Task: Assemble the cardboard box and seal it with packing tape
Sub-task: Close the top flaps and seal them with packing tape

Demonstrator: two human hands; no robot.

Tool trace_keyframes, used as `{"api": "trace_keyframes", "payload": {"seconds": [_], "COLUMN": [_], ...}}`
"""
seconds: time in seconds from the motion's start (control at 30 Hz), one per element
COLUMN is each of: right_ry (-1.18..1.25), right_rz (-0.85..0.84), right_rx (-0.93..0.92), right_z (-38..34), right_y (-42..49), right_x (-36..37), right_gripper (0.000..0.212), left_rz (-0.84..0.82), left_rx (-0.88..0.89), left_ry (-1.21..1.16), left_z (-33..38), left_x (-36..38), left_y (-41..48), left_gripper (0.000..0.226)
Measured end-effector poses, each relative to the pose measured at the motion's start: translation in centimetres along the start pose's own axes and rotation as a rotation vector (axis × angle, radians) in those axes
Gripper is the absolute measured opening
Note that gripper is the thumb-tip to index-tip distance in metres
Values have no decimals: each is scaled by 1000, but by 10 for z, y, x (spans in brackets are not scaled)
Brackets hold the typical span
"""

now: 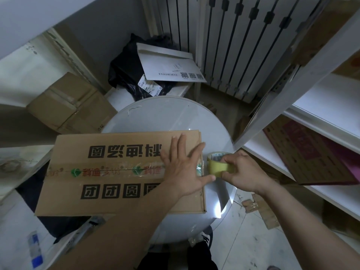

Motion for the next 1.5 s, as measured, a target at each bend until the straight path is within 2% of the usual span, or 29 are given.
{"api": "trace_keyframes", "payload": {"seconds": [0.07, 0.23, 0.33, 0.43, 0.6, 0.8, 0.87, 1.0, 1.17, 1.3, 1.5], "right_ry": [-1, 5, 29, 31, 12, -43, -72, 36, 120, 278, 569], "right_rz": [-11, -18, -12, -40, -123, -130, -123, -118, -66, -83, -50], "right_rx": [33, 79, 114, 132, 174, 217, 232, 182, 186, 304, 456], "right_z": [4, 12, 11, 13, 23, 8, -3, -25, -44, -44, -41], "right_y": [0, -6, -11, -15, -26, -45, -52, -57, -54, -58, -78], "right_x": [2, 7, 7, 11, 22, 32, 37, 62, 76, 98, 119], "right_gripper": [12, 10, 9, 21, 19, 19, 18, 18, 18, 22, 12], "left_rz": [-26, -78, -121, -160, -223, -269, -262, -249, -215, -227, -181], "left_rx": [-65, -29, 59, 200, 408, 531, 535, 480, 324, 317, 347], "left_ry": [46, 57, 73, 135, 260, 332, 356, 399, 344, 283, 246], "left_z": [-1, 0, 7, 21, 41, 36, 25, -2, -30, -40, -43], "left_x": [9, 15, 17, 20, 30, 29, 25, 16, 11, 12, 12], "left_y": [-7, -5, -4, -6, -11, -18, -25, -39, -48, -52, -51], "left_gripper": [115, 117, 116, 114, 114, 113, 111, 105, 99, 100, 72]}}
Point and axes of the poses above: each hand's wrist, its own y-axis towards the middle knuckle, its own x-axis out of the palm, z = x × y, the point moved 9 cm from there along y, towards the middle knuckle, and after that the axes turned 8 degrees about x, right-handed, at the moved point
